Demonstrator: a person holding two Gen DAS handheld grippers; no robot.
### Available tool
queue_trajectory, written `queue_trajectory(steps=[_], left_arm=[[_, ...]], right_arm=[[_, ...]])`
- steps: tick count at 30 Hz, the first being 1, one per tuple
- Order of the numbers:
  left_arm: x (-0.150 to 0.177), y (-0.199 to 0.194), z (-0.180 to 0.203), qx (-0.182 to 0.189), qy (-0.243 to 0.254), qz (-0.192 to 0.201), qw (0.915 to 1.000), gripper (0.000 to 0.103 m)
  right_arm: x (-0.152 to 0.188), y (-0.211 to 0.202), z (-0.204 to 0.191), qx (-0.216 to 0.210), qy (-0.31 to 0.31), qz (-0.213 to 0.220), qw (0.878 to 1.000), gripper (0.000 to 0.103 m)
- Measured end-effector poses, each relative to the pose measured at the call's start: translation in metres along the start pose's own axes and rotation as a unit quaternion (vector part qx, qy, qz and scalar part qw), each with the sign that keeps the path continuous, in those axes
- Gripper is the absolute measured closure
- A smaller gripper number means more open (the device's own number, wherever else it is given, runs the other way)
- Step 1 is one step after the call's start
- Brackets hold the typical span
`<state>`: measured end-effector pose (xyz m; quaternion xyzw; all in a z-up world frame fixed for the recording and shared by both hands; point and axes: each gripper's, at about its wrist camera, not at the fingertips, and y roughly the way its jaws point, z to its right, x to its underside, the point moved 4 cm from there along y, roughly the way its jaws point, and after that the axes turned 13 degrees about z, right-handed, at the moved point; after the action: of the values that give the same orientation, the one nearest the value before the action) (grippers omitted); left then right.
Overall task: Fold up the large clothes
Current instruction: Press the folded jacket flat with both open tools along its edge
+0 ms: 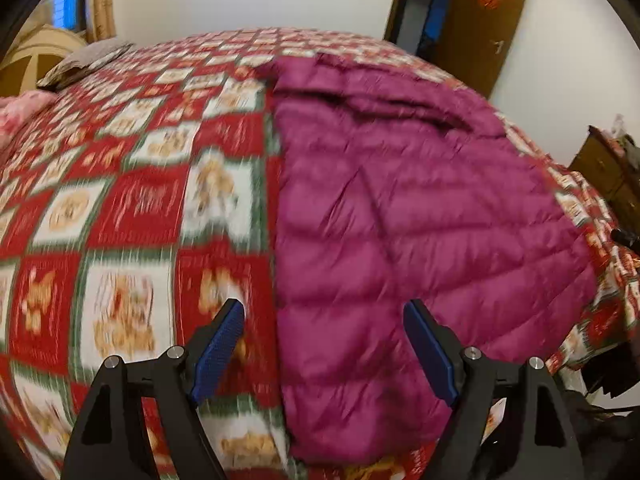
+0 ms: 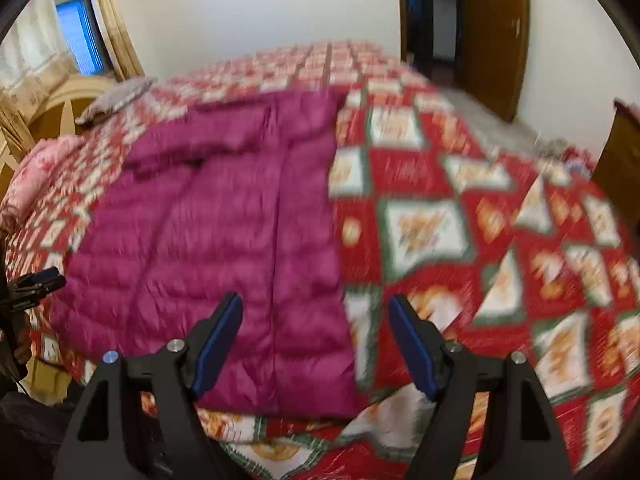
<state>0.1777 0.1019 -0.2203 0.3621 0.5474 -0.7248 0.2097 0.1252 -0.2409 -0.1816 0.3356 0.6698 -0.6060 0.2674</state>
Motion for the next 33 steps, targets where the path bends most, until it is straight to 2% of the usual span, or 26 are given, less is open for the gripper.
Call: queue_trajectory(steps=[5,11,14,16,17,18,25,30,31,32,33], left_arm=[[0.022,0.001,-0.007,-0.007,-0.033,-0.008,0.9994,0.021],[0.035,-0.006,-0.001,0.000,-0.023,-0.005,0.9997,0.020],[0.038,-0.008,0.001,0.020,-0.024,-0.010,0.9995,0.020],[0.039,-0.009,0.003,0.040,-0.031,-0.013,0.9987,0.020],[0.039,-0.011,0.004,0.050,-0.034,-0.015,0.9981,0.020],[0.040,-0.011,0.005,0.054,-0.034,-0.017,0.9978,0.020],[0.044,-0.016,0.013,0.063,-0.010,-0.024,0.9977,0.021],[0.042,-0.018,0.011,0.082,-0.028,-0.021,0.9960,0.021],[0.042,-0.018,0.011,0.086,-0.031,-0.019,0.9957,0.029],[0.042,-0.019,0.011,0.089,-0.030,-0.017,0.9954,0.056],[0.042,-0.019,0.012,0.095,-0.032,-0.022,0.9948,0.070]], right_arm=[[0.026,0.027,-0.008,0.010,-0.026,-0.033,0.999,0.026],[0.053,0.044,-0.013,0.006,-0.027,-0.078,0.997,0.027],[0.059,0.040,-0.019,0.009,-0.048,-0.078,0.996,0.030],[0.063,0.037,-0.022,0.002,-0.055,-0.081,0.995,0.039],[0.065,0.037,-0.022,-0.009,-0.052,-0.087,0.995,0.046],[0.067,0.038,-0.023,-0.014,-0.047,-0.092,0.995,0.048],[0.074,0.042,-0.016,-0.033,-0.009,-0.091,0.995,0.048],[0.074,0.036,-0.012,-0.035,-0.008,-0.085,0.996,0.048],[0.074,0.036,-0.012,-0.036,-0.009,-0.085,0.996,0.050],[0.075,0.035,-0.012,-0.035,-0.012,-0.084,0.996,0.060],[0.073,0.037,-0.010,-0.036,-0.014,-0.085,0.996,0.069]])
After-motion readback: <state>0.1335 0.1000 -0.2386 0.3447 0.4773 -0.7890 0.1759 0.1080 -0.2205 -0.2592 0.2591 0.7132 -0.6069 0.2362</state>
